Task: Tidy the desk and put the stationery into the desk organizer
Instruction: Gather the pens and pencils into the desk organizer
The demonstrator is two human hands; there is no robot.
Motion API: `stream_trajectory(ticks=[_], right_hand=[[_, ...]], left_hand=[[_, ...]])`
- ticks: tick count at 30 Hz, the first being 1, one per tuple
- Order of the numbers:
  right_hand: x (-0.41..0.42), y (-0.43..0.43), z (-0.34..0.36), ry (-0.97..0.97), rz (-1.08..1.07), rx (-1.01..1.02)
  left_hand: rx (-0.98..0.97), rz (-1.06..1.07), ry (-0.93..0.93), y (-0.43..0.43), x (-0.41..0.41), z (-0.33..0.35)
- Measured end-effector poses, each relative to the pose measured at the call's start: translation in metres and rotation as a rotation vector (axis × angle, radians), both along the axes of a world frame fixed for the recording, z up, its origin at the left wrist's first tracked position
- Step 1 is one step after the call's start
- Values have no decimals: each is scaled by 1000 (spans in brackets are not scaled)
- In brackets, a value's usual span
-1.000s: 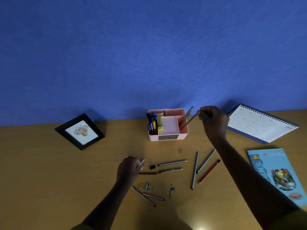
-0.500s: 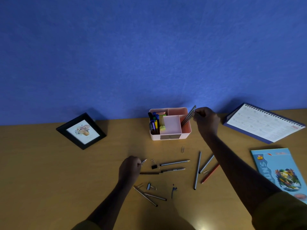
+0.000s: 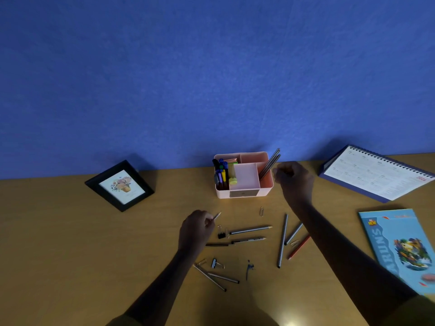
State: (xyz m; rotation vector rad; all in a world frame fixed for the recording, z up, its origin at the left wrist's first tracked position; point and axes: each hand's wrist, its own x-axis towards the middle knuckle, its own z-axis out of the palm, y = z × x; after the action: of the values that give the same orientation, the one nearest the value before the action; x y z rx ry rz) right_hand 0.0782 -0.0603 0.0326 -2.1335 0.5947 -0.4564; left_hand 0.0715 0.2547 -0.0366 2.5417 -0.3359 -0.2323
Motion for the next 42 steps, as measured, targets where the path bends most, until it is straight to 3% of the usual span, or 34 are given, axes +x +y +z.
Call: stream_trajectory(ticks=[5, 11, 19, 25, 33, 42], right_hand=[[-35, 37, 4, 176, 263, 258], [-52, 64, 10, 247, 314, 502], [-55, 51, 26, 167, 271, 527], [-47, 32, 38, 83, 200, 370], [-12, -12, 41, -47, -2, 105], [30, 0, 0, 129, -10, -260]], left_hand=[[-175, -56, -90, -32, 2, 23], [-359, -113, -111, -65, 0, 45], [-421, -160, -189, -83, 0, 58], [-416, -116, -231, -89, 0, 55], [-193, -152, -102, -78, -11, 14], [69, -248, -13, -83, -24, -12]])
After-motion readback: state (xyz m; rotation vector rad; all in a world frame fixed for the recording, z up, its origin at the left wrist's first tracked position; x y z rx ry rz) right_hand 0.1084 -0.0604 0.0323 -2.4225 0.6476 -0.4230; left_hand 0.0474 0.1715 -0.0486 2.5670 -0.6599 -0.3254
